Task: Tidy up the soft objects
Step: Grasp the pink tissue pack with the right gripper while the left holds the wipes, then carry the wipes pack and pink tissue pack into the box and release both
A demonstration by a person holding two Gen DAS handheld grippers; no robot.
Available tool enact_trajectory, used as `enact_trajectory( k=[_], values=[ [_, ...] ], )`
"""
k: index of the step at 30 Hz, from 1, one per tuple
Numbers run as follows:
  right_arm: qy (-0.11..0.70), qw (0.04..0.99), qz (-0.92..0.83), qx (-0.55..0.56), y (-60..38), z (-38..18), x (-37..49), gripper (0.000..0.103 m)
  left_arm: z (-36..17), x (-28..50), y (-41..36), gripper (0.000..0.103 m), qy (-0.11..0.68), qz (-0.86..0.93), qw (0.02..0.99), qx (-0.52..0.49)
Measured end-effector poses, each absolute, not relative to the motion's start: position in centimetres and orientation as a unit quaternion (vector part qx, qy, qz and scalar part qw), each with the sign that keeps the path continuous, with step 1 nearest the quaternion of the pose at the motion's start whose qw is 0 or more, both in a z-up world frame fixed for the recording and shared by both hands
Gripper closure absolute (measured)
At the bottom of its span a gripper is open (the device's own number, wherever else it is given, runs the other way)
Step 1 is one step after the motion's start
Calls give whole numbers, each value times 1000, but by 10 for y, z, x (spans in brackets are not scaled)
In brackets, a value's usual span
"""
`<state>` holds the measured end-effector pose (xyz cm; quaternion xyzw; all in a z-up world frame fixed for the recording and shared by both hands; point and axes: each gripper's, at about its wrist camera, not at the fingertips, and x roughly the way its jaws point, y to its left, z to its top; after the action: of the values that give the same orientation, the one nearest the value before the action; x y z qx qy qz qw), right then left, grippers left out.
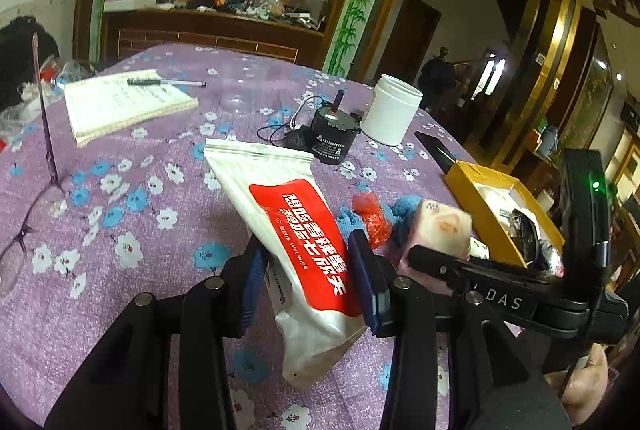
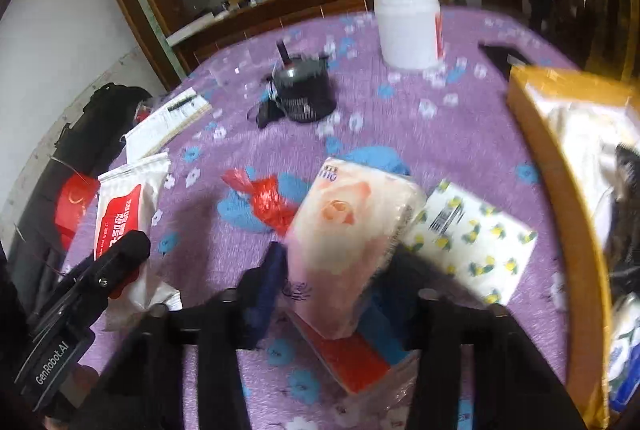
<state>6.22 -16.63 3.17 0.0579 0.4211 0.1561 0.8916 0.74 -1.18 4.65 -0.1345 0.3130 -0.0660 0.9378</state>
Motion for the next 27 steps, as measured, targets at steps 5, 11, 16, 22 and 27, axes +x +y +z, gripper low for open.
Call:
enact_trajectory(
  k=[5, 11, 16, 22, 27],
  values=[
    [341, 918, 182, 94, -189, 49, 42, 68, 51, 3, -23, 64, 296, -81, 946, -107],
    [303, 926, 190, 117, -202, 58, 37, 68, 56, 0, -23, 64, 280, -88, 950, -107],
    [300, 926, 193, 120, -202, 58, 38, 68, 57, -1, -24, 64, 277, -93, 950, -107],
    [299, 926, 197, 119, -201, 58, 38, 68, 57, -2, -24, 64, 274, -95, 951, -107],
    [301, 925, 198, 120, -201, 58, 39, 68, 57, -3, -26, 64, 273, -97, 952, -103]
  ],
)
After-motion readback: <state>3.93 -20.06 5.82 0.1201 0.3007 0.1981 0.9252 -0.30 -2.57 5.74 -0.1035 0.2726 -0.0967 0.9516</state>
